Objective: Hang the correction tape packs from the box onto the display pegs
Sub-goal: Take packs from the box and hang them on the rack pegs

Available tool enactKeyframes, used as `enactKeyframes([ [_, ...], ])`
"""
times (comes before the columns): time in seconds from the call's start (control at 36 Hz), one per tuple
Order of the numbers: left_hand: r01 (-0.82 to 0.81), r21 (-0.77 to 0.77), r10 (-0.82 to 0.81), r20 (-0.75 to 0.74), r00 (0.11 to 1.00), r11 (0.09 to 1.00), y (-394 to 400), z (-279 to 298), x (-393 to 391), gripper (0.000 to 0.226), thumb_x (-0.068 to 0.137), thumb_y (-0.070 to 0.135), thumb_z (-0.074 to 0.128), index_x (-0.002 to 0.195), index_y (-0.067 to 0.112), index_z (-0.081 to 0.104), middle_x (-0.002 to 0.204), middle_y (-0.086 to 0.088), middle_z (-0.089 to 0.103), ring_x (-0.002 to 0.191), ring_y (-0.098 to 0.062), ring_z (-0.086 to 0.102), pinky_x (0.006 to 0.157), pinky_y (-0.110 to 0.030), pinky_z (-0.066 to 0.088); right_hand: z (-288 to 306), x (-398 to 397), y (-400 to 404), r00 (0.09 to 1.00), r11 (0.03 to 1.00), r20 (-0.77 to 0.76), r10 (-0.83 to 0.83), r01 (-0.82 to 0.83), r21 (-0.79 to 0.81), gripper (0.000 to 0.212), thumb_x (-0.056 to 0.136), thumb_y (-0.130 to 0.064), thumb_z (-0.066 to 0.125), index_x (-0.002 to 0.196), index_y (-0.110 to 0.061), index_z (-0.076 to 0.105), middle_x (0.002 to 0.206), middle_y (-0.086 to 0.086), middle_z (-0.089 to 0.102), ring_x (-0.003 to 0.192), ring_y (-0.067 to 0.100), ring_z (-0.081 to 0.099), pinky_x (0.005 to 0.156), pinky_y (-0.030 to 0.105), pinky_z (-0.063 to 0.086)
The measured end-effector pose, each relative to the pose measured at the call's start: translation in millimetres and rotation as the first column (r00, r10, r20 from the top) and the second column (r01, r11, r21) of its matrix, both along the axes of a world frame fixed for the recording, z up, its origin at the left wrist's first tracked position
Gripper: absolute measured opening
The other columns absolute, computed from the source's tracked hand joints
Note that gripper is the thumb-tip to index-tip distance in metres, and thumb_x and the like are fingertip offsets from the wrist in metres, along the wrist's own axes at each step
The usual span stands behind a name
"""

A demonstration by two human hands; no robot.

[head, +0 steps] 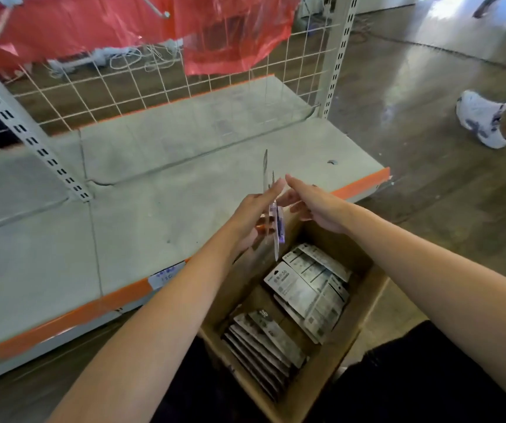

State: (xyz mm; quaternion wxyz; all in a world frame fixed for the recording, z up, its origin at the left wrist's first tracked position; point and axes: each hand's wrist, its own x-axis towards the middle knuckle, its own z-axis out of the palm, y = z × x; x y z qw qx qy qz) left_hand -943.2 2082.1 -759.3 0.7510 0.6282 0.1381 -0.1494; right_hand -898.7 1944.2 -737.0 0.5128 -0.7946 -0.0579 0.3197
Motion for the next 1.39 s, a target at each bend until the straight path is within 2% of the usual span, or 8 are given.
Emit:
enactKeyframes([
  [0.11,-0.120,-0.517,0.093,-0.077,0.993,0.848,18.1,7.8,-3.0,0.022,0.088,0.013,0.045,0.103,0.005,0.059,0.092,-0.014,0.062,0.085,-0.027,0.060,0.086,-0.039,0.045,1.7,-6.0,5.2,0.999,0.998,-0.018,0.041,-0.040,0.038,0.032,0.097,-0.025,0.048,0.122,-0.011,0.064,0.133,-0.002,0.050,0.118,0.014,0.038,0.103,0.039,0.023],
  [0.19,-0.185,-0.568,0.176,-0.072,0.982,0.802,28.9,5.7,-5.3,0.031,0.090,0.003,0.031,0.106,0.002,0.057,0.091,-0.017,0.067,0.083,-0.029,0.065,0.084,-0.042,0.049,4.8,-11.2,11.4,0.989,0.990,0.088,0.116,-0.122,0.071,0.041,0.094,0.005,0.041,0.131,-0.006,0.057,0.129,-0.002,0.044,0.116,0.014,0.039,0.098,0.033,0.032],
  [0.31,-0.232,-0.546,0.242,-0.055,0.969,0.805,29.5,5.2,-8.9,0.028,0.093,-0.003,0.035,0.106,0.008,0.057,0.085,-0.013,0.071,0.080,-0.026,0.067,0.073,-0.044,0.052,2.7,-9.6,15.3,0.973,0.994,0.227,0.024,-0.048,0.100,0.040,0.094,0.007,0.047,0.129,-0.010,0.058,0.148,0.001,0.027,0.133,0.019,0.037,0.086,0.025,0.049],
  [0.56,-0.156,-0.169,0.186,0.180,0.966,0.973,24.8,8.0,-7.6,0.028,0.088,0.006,0.063,0.115,0.012,0.058,0.108,-0.014,0.065,0.092,-0.028,0.065,0.074,-0.037,0.057,4.1,-16.1,25.6,0.844,0.991,0.531,0.076,-0.122,0.052,0.051,0.087,0.001,0.064,0.132,-0.020,0.056,0.144,0.007,0.033,0.134,0.021,0.037,0.108,0.039,0.040],
  [0.69,-0.216,-0.226,0.262,0.197,0.945,0.950,40.9,18.4,-4.5,0.029,0.085,-0.008,0.060,0.107,0.011,0.062,0.104,-0.010,0.068,0.093,-0.027,0.065,0.077,-0.034,0.058,20.0,-9.3,29.1,0.887,0.968,0.456,-0.074,-0.046,0.246,0.066,0.082,0.012,0.059,0.140,-0.014,0.040,0.144,0.008,0.038,0.130,0.019,0.043,0.088,0.017,0.043],
  [0.86,-0.125,-0.182,0.183,0.353,0.917,0.975,54.8,62.0,-3.1,0.042,0.070,-0.003,0.069,0.109,0.011,0.062,0.105,-0.009,0.070,0.091,-0.022,0.068,0.077,-0.035,0.058,37.7,1.6,28.0,0.883,0.958,0.422,-0.204,0.092,0.271,0.054,0.086,-0.007,0.068,0.135,-0.006,0.044,0.131,0.008,0.049,0.114,0.018,0.051,0.094,0.030,0.045],
  [1.0,-0.109,-0.055,0.122,0.424,0.897,0.992,56.4,113.9,6.2,0.041,0.061,-0.001,0.077,0.098,0.011,0.067,0.091,-0.003,0.074,0.084,-0.020,0.070,0.076,-0.034,0.057,73.6,-0.4,26.8,0.970,0.842,0.166,-0.176,0.061,0.536,0.019,0.091,0.004,0.053,0.100,-0.010,0.062,0.078,-0.006,0.073,0.070,0.007,0.068,0.067,0.021,0.055],
  [1.39,-0.273,0.062,0.198,0.537,0.820,0.960,90.9,234.1,10.1,0.072,0.053,0.014,0.086,0.121,0.007,0.062,0.109,-0.007,0.070,0.098,-0.020,0.068,0.092,-0.037,0.053,200.8,27.0,31.8,0.888,0.769,0.256,-0.383,0.153,0.621,0.020,0.091,0.000,0.059,0.088,-0.020,0.058,0.076,-0.003,0.066,0.061,0.008,0.063,0.048,0.019,0.052],
])
